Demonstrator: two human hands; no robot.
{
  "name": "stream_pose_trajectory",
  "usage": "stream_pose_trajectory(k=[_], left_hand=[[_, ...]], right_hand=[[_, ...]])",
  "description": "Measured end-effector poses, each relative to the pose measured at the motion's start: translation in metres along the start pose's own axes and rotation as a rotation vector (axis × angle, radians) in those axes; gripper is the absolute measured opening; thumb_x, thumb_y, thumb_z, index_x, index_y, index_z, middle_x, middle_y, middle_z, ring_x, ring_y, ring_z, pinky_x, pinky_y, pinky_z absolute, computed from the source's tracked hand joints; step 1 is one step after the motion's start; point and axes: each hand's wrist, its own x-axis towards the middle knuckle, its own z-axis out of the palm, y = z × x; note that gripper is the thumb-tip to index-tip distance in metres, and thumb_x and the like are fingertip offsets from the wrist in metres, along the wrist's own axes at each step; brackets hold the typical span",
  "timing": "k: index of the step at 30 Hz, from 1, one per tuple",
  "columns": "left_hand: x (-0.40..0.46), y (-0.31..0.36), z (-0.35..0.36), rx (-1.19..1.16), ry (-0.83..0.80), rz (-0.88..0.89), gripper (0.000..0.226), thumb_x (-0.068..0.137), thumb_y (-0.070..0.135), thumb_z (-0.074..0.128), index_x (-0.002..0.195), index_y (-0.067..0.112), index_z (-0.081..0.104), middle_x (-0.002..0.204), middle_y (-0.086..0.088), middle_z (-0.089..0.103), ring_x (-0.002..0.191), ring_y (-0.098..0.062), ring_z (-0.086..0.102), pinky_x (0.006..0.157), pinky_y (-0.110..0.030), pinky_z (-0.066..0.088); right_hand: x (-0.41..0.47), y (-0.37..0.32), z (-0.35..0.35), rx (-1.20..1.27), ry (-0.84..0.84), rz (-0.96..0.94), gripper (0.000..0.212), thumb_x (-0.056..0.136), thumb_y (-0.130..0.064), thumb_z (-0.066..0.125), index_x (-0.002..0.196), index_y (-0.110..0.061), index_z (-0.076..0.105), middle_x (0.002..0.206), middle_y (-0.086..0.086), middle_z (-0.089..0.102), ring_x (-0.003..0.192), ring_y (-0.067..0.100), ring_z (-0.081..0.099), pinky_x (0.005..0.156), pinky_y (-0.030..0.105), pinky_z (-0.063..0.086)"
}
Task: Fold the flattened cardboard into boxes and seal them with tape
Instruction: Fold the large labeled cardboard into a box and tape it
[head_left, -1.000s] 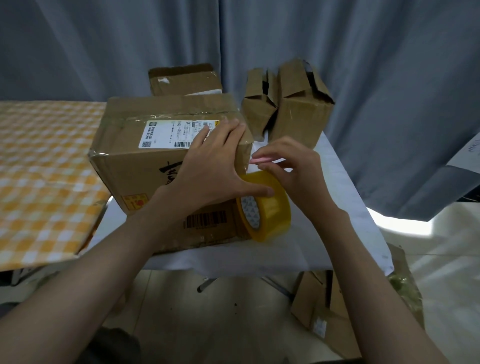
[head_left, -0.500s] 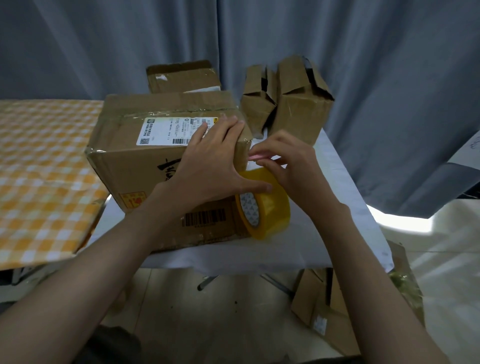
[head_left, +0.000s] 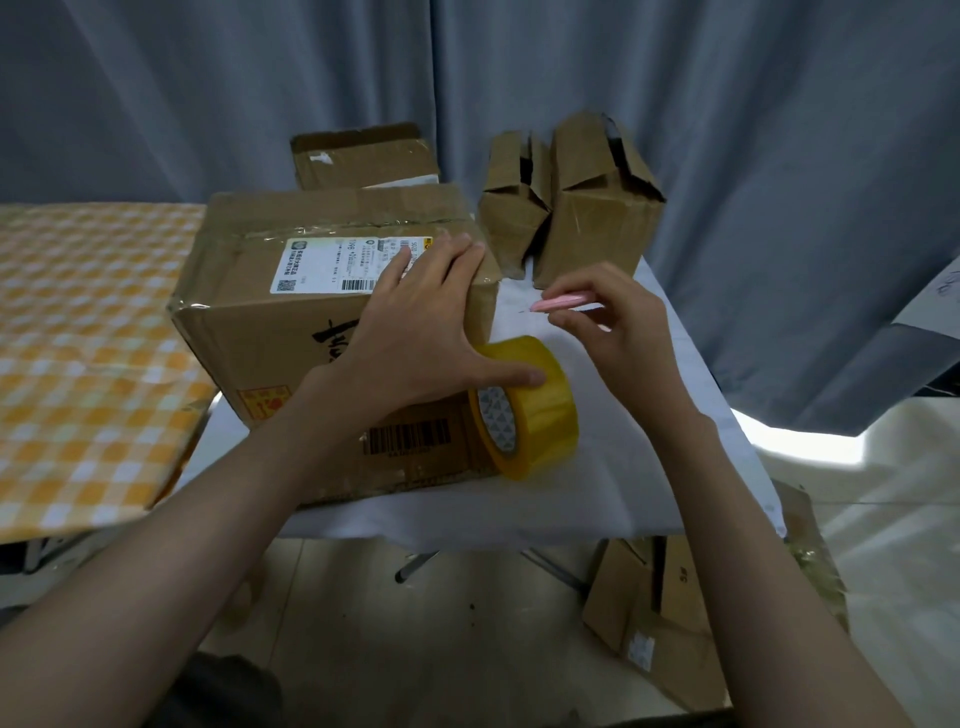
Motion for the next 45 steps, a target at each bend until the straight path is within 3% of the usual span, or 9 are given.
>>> stream_pose_trajectory(k=[7, 13, 16, 19, 22, 26, 32, 36, 45], left_hand=[[0.001, 0.0, 0.001, 0.006, -0.017, 0.005, 0.136, 0.054, 0.102, 0.035, 0.157, 0.016, 0.017, 0.164, 0.002, 0.016, 0.151, -0.014, 0.01, 0.124, -0.042, 0.002], [0.001, -0.002, 0.002, 0.016, -0.02, 0.007, 0.137, 0.054, 0.103, 0.033, 0.157, 0.015, 0.016, 0.165, 0.002, 0.015, 0.151, -0.014, 0.009, 0.124, -0.042, 0.001], [0.001, -0.001, 0.004, 0.012, -0.012, 0.002, 0.138, 0.053, 0.103, 0.03, 0.157, 0.015, 0.017, 0.164, 0.002, 0.015, 0.151, -0.014, 0.01, 0.124, -0.043, 0.003], [0.001, -0.001, 0.005, 0.016, -0.006, 0.013, 0.137, 0.054, 0.103, 0.03, 0.157, 0.014, 0.018, 0.164, 0.0, 0.017, 0.151, -0.015, 0.011, 0.124, -0.044, 0.004], [0.002, -0.002, 0.004, 0.023, -0.001, 0.02, 0.136, 0.054, 0.103, 0.031, 0.156, 0.014, 0.019, 0.163, 0.0, 0.018, 0.151, -0.017, 0.013, 0.123, -0.044, 0.005], [0.002, -0.002, 0.005, 0.019, -0.004, 0.015, 0.136, 0.053, 0.103, 0.032, 0.156, 0.015, 0.019, 0.163, 0.001, 0.018, 0.151, -0.016, 0.013, 0.124, -0.044, 0.005], [0.003, -0.002, 0.004, 0.008, -0.02, 0.026, 0.139, 0.051, 0.103, 0.032, 0.156, 0.015, 0.017, 0.164, 0.0, 0.018, 0.151, -0.018, 0.013, 0.124, -0.046, 0.006], [0.002, -0.006, -0.001, -0.016, -0.054, 0.034, 0.143, 0.047, 0.104, 0.031, 0.157, 0.016, 0.016, 0.164, 0.001, 0.015, 0.151, -0.018, 0.011, 0.123, -0.043, 0.003], [0.014, -0.006, -0.014, -0.078, 0.023, 0.042, 0.059, 0.097, 0.06, 0.035, 0.135, 0.018, 0.049, 0.136, -0.004, 0.049, 0.125, -0.024, 0.044, 0.105, -0.047, 0.034]], right_hand=[[-0.023, 0.046, 0.005, -0.164, -0.129, 0.486, 0.014, 0.085, -0.022, 0.075, 0.09, -0.02, 0.062, 0.078, 0.001, 0.069, 0.076, 0.02, 0.064, 0.072, 0.041, 0.055], [-0.023, 0.046, 0.021, -0.316, -0.299, 0.632, 0.009, 0.084, -0.022, 0.069, 0.08, -0.028, 0.063, 0.082, -0.005, 0.068, 0.087, 0.025, 0.064, 0.087, 0.05, 0.052], [-0.005, 0.013, 0.018, 0.18, -0.099, 0.748, 0.024, 0.09, -0.044, 0.066, 0.092, -0.023, 0.074, 0.098, -0.006, 0.072, 0.097, 0.018, 0.066, 0.079, 0.046, 0.059], [0.009, -0.011, 0.016, 0.436, -0.346, 0.84, 0.044, 0.084, -0.064, 0.064, 0.105, -0.027, 0.076, 0.11, -0.009, 0.072, 0.106, 0.012, 0.065, 0.09, 0.037, 0.052], [0.012, -0.018, 0.021, 0.463, -0.519, 0.806, 0.035, 0.082, -0.047, 0.075, 0.107, -0.022, 0.077, 0.109, -0.001, 0.075, 0.105, 0.019, 0.069, 0.092, 0.039, 0.056], [0.014, -0.019, 0.026, 0.595, -0.46, 0.895, 0.027, 0.083, -0.026, 0.077, 0.106, -0.012, 0.076, 0.106, 0.007, 0.075, 0.1, 0.023, 0.072, 0.079, 0.034, 0.06], [0.017, -0.032, 0.023, 0.567, -0.37, 0.952, 0.017, 0.08, -0.017, 0.08, 0.095, -0.011, 0.078, 0.091, 0.006, 0.077, 0.078, 0.017, 0.074, 0.056, 0.025, 0.058], [0.016, -0.04, 0.019, 0.432, -0.356, 0.947, 0.006, 0.08, -0.022, 0.08, 0.083, -0.018, 0.077, 0.087, 0.0, 0.074, 0.083, 0.016, 0.069, 0.053, 0.02, 0.053], [-0.022, -0.048, 0.001, 0.54, -0.228, 0.945, 0.015, 0.087, -0.033, 0.073, 0.099, -0.024, 0.077, 0.1, -0.01, 0.073, 0.094, 0.01, 0.065, 0.067, 0.02, 0.052]])
